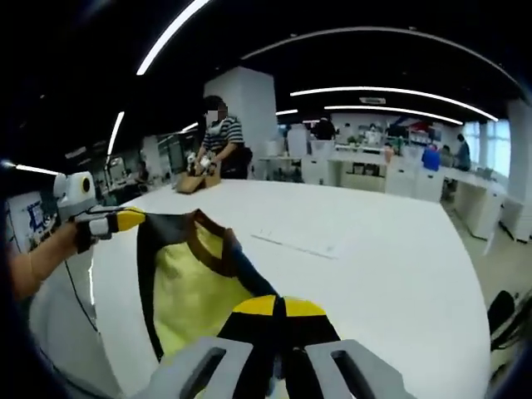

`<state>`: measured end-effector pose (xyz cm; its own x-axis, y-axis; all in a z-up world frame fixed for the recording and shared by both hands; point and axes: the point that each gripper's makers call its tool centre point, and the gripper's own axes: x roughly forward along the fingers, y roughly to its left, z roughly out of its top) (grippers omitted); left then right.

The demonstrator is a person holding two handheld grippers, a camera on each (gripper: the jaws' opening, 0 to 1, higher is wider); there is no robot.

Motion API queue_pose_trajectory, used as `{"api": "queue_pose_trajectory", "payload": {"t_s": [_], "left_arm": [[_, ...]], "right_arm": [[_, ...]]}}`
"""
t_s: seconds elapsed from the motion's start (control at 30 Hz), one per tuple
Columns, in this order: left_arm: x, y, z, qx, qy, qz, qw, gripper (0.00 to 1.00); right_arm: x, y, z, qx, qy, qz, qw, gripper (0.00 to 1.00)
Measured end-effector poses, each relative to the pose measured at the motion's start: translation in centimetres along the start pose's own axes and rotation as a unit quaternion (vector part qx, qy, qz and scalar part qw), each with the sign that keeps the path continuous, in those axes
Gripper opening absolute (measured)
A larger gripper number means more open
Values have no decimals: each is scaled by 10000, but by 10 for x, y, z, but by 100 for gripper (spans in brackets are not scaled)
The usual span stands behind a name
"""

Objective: Fold the garment on the visible template until the final outline fits inside the template.

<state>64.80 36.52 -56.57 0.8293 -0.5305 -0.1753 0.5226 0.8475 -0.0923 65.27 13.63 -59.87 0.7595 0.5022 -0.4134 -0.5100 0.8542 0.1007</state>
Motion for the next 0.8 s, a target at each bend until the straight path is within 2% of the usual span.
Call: {"api": "queue_pose_trajectory", "payload": {"t_s": [0.2, 0.33, 0.53, 0.8], "left_arm": [[37, 28, -16, -8, 180, 230, 9996, 0], [57, 39, -27, -69, 260, 292, 9992, 0], [85, 57, -44, -175, 360, 415, 9983, 0], [114, 85, -78, -142, 744, 690, 9947, 0]], "right_arm": [[31, -25, 1, 156, 17, -243, 9996, 0], [50, -41, -2, 314, 19, -377, 9988, 0], [82, -64, -16, 476, 165, -543, 9973, 0], [124, -84, -35, 689, 306, -613, 9953, 0]]}}
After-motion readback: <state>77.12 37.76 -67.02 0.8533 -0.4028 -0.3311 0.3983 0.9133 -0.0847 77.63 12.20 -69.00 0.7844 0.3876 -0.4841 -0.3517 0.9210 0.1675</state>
